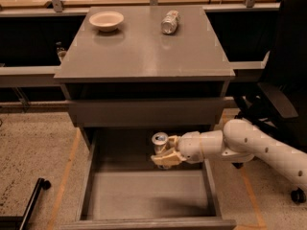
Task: Place redbull can into middle drawer
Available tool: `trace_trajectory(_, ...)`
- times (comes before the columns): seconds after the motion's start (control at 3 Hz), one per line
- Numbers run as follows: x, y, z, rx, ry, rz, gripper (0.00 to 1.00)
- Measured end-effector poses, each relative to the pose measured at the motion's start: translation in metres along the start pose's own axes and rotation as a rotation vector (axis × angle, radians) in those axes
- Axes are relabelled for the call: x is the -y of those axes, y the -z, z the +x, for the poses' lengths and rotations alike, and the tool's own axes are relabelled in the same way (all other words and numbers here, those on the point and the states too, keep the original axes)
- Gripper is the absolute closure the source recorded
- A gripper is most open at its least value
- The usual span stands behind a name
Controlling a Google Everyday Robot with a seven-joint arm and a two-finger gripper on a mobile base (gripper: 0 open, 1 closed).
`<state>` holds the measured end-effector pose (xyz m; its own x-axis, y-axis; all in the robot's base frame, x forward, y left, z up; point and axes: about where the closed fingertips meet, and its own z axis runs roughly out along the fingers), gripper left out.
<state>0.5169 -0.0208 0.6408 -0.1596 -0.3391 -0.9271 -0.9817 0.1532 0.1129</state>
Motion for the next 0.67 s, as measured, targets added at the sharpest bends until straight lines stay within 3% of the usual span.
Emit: trace_trajectory(0.67,-0.005,-0.024,0.018,0.036,-0.038,-0.030,1.00)
